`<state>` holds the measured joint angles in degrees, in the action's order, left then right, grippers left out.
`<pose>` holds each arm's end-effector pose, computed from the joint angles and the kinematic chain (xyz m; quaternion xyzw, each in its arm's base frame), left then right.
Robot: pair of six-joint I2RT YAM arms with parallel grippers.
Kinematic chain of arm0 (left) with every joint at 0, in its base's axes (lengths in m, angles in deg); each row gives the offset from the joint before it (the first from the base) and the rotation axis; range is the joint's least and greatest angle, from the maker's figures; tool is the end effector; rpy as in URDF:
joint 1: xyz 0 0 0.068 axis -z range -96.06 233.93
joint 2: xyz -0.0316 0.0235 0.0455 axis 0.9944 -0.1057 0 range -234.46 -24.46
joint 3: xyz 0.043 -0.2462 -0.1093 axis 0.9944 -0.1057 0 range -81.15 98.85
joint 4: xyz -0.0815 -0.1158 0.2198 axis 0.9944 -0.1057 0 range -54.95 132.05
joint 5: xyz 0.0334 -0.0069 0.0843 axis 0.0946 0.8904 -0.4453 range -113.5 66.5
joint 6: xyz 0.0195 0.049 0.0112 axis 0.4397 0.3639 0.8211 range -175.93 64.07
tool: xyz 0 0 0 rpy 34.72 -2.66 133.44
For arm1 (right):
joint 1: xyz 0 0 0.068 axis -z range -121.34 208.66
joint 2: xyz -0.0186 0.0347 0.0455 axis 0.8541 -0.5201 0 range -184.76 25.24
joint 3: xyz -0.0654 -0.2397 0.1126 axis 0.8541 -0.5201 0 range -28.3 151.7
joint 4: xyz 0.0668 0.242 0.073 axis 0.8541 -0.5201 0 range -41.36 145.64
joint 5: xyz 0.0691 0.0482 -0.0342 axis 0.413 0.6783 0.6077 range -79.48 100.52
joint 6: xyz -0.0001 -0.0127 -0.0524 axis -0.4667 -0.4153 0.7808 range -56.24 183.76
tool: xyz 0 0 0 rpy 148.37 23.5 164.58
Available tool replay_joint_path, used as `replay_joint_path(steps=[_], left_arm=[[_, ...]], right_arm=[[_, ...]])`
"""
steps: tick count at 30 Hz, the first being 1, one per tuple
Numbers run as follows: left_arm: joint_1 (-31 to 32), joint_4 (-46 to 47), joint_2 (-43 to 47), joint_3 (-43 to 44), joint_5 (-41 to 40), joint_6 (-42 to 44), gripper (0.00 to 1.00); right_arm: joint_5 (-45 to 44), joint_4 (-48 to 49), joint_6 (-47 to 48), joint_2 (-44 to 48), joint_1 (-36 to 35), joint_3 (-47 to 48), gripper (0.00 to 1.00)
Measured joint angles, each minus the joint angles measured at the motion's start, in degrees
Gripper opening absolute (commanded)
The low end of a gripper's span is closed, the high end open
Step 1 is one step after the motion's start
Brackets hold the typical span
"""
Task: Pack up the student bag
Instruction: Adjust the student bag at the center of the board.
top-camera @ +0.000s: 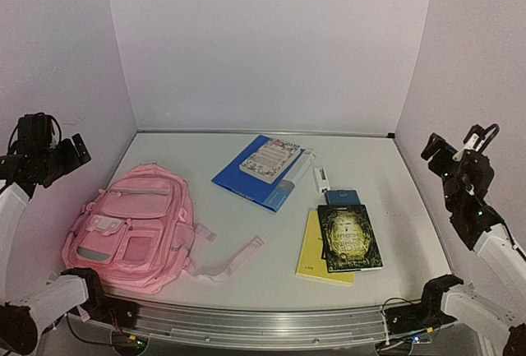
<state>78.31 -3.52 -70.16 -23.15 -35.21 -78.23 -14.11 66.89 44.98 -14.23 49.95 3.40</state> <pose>0.1518 0.0222 0.3536 -0.2582 0.8378 0.0203 0.4807 0.1735 0.0115 0.3141 0.2135 0.6533 0.0271 0.7259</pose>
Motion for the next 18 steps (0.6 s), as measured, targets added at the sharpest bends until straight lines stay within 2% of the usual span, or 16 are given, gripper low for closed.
replay_joint_path(steps=[5,13,18], left_arm=[[-0.02,0.09,-3.12,-0.02,2.45,0.80,1.00],[1.33,1.80,-13.24,-0.04,15.16,2.63,1.00],[12.24,2.19,-20.30,-0.04,15.70,0.91,1.00]], right_arm=[[1.47,-3.30,-4.39,0.59,0.00,2.29,0.98],[13.26,-4.51,-6.18,-3.09,0.00,4.27,0.98],[22.15,-5.38,-7.11,-9.37,0.00,5.43,0.98]])
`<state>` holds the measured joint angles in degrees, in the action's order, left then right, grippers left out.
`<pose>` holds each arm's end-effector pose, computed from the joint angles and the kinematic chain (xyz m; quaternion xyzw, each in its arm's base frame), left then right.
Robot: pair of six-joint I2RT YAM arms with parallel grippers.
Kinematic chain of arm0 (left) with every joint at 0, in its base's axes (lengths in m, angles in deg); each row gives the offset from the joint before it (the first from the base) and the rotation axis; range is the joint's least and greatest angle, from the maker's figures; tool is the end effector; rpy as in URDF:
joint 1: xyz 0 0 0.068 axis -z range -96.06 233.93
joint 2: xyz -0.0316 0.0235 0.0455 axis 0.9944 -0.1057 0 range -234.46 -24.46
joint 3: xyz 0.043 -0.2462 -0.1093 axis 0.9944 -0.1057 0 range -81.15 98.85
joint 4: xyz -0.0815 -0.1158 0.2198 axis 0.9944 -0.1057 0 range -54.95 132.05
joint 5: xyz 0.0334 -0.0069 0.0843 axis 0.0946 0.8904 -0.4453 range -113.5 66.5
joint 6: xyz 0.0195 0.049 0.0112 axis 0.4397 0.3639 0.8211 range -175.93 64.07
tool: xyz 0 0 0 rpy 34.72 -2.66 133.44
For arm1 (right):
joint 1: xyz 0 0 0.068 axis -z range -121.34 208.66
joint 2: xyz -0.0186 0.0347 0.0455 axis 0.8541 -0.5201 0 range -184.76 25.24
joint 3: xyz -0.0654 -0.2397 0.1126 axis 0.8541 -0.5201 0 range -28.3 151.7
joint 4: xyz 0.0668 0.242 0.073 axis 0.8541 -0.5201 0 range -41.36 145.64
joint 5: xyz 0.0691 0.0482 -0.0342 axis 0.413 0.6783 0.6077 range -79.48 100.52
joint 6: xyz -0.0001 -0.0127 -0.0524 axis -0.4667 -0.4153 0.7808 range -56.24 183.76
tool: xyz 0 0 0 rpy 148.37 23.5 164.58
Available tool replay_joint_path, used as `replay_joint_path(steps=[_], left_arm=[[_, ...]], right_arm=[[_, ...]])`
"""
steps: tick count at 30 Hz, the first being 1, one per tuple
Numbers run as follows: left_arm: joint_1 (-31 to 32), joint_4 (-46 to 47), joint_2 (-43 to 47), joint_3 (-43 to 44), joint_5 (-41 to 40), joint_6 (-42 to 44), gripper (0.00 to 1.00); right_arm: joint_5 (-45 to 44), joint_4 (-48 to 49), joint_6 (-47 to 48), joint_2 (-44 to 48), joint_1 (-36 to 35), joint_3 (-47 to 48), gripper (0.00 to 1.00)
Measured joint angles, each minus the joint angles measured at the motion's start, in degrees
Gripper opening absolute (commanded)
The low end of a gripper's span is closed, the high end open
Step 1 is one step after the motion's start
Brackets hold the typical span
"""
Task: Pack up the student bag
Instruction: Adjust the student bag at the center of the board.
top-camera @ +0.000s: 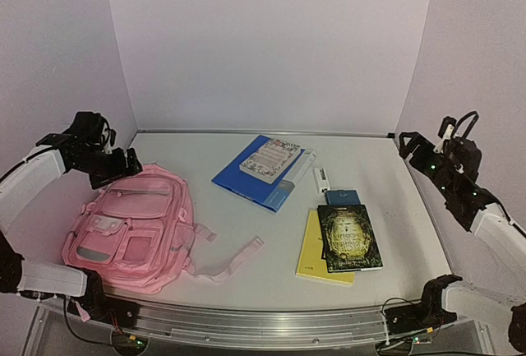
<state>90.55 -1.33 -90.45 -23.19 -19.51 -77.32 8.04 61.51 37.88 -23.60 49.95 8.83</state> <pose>0.2301 -0.0292 0.2943 -0.1098 0.9369 -0.1118 0.3125 0.2052 0.0298 0.3101 0.1251 0.7315 0.1839 0.6445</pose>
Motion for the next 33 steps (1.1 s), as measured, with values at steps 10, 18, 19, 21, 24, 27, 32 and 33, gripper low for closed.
replay_joint_path(steps=[10,18,19,21,24,27,32,33], left_arm=[[16.99,0.35,-10.22,0.07,-12.19,-4.46,0.96],[23.15,0.49,-18.61,1.61,-21.16,-5.70,0.83],[23.29,0.60,-19.32,2.09,-21.92,-5.65,0.80],[23.47,1.19,-20.80,2.99,-23.57,-5.57,0.76],[23.46,2.50,-22.60,3.56,-25.13,-5.26,0.74],[23.45,4.04,-24.32,3.56,-25.28,-4.65,0.73],[23.47,6.11,-27.39,3.61,-25.17,-3.60,0.72],[23.47,6.49,-27.63,3.61,-25.18,-3.45,0.69]], right_arm=[[9.77,-1.41,-1.59,-2.58,0.00,0.00,0.98],[11.13,-1.47,-2.26,-2.53,0.00,-0.51,0.98],[11.19,-1.49,-2.29,-2.53,0.00,-0.63,0.98],[11.36,-1.54,-2.39,-2.48,0.00,-0.88,0.98],[11.46,-1.64,-2.52,-2.22,0.00,-1.35,0.98],[11.61,-1.70,-2.60,-2.04,0.00,-1.65,0.98],[12.01,-1.71,-2.69,-2.03,0.00,-1.66,0.98],[12.04,-1.71,-2.71,-2.03,0.00,-1.66,0.98]])
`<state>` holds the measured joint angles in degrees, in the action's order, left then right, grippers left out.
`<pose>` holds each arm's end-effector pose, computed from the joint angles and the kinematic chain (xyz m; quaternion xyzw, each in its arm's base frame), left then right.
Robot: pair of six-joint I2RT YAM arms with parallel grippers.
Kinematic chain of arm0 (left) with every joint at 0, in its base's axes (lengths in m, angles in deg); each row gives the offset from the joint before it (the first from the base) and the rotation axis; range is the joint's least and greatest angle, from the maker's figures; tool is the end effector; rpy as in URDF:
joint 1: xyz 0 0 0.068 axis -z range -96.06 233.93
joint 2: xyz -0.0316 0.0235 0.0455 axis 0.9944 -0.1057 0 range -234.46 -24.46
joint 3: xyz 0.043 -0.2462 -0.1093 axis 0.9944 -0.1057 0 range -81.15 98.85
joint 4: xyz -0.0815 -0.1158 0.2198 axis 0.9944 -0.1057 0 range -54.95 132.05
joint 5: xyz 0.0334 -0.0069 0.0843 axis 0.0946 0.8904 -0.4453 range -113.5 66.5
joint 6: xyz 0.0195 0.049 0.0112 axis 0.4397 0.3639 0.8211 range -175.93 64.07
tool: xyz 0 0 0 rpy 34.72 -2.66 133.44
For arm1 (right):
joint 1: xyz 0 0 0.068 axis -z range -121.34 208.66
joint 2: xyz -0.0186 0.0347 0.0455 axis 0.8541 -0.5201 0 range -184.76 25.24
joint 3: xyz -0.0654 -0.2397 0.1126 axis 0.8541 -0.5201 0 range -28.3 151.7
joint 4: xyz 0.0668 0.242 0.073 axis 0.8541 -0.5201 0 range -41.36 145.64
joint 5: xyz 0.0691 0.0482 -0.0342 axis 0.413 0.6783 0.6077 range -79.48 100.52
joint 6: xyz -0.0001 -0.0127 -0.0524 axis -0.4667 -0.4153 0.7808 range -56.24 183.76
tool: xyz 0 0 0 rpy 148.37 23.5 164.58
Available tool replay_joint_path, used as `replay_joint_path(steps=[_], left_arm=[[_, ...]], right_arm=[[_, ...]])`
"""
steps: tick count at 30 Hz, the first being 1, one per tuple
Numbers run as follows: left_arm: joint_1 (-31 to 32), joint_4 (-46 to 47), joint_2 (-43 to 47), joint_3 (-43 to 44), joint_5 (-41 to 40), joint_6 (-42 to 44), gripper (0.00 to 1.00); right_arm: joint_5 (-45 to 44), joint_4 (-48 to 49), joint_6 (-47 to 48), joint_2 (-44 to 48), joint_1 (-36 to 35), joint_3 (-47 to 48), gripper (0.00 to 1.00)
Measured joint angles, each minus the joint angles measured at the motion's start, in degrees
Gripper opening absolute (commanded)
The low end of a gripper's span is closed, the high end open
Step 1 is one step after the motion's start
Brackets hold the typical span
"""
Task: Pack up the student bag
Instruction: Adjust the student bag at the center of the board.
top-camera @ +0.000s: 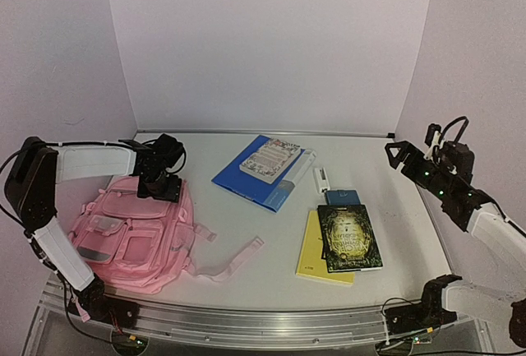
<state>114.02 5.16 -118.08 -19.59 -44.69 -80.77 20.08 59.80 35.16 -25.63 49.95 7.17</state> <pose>0.2788 -0.1467 0.1978 0.0108 0.9669 0.0775 0.2427 0.2092 0.0380 0.2898 0.0810 0.7678 0.2633 0.5784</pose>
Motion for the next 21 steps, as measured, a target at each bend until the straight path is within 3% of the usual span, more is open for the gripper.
replay_joint_path(steps=[4,14,21], left_arm=[[0.00,1.52,-0.39,0.00,-0.24,0.90,0.55],[0.87,4.60,-3.26,-0.09,-1.09,1.83,0.04],[1.06,10.05,0.51,-4.82,1.28,3.96,0.00]], right_arm=[[0.03,0.00,-0.02,0.00,0.00,0.00,0.98],[0.15,0.00,-0.02,-0.02,0.00,0.00,0.98],[0.40,-0.39,0.10,-0.32,0.00,0.00,0.98]])
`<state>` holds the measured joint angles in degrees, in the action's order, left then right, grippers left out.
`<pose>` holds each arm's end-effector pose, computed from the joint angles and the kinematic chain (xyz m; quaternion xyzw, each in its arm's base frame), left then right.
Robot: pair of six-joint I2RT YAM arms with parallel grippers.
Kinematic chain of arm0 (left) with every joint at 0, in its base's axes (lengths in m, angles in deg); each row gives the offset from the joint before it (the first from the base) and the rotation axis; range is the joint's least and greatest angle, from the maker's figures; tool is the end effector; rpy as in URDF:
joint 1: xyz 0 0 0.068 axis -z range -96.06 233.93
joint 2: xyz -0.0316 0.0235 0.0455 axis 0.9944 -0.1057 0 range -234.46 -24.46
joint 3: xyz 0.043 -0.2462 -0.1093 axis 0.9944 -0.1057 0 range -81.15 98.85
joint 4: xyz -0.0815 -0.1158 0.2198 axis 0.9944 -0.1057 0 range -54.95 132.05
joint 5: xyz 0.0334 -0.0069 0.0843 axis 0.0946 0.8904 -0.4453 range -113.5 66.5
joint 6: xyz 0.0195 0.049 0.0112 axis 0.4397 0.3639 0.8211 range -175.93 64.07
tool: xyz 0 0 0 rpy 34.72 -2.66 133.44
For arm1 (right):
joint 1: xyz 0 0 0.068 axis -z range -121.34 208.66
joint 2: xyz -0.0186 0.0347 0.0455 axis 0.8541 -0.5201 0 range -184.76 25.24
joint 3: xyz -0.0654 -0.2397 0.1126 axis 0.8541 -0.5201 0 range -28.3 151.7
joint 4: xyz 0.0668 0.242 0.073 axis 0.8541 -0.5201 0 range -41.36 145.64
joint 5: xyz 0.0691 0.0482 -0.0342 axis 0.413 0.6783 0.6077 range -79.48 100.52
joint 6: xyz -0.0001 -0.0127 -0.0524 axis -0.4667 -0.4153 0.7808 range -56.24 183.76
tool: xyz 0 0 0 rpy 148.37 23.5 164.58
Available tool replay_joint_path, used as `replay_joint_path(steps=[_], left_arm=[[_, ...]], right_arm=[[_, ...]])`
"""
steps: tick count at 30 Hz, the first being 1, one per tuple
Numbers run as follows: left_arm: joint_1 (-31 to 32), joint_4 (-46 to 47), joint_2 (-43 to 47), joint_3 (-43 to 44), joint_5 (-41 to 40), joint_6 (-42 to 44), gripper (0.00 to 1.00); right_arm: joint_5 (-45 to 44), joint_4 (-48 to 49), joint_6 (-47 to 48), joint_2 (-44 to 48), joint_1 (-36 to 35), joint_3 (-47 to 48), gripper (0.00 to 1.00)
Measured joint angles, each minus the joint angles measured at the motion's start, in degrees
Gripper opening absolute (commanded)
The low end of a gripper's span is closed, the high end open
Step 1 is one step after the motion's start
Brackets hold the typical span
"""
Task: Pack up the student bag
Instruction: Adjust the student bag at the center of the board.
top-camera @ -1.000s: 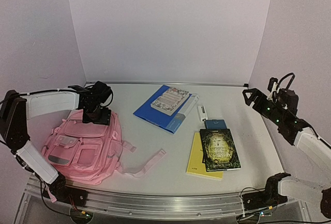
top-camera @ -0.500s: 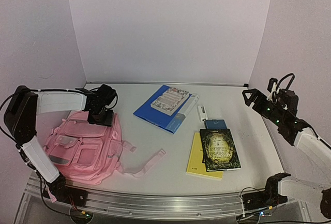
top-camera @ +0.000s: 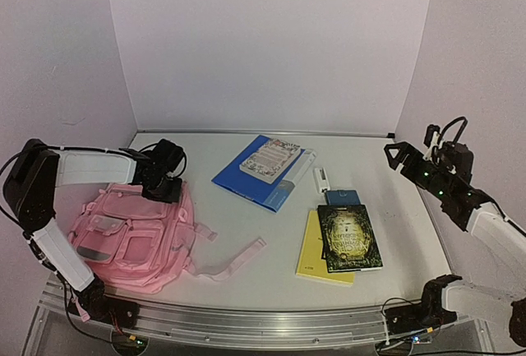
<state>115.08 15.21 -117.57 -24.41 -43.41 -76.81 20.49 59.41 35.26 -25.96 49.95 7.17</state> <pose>0.2764 -0.1529 0.1842 0.0459 0.9579 0.0510 0.2788 0.2100 0.0384 0.2879 0.0791 0.7719 0.2641 0.5729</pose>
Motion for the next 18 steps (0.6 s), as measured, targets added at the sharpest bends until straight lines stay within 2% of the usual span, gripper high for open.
replay_joint_path(steps=[5,9,18], left_arm=[[2.29,4.02,5.54,-4.23,6.49,4.80,0.00],[6.98,7.01,7.30,-5.94,12.21,8.81,0.00],[18.70,8.30,7.35,-5.38,18.37,13.46,0.01]], right_arm=[[1.48,-0.99,1.04,-1.65,-0.01,0.03,0.97],[3.35,-2.06,2.00,-5.84,-1.83,1.07,0.96],[3.65,-3.84,2.25,-21.66,-18.96,9.03,0.93]])
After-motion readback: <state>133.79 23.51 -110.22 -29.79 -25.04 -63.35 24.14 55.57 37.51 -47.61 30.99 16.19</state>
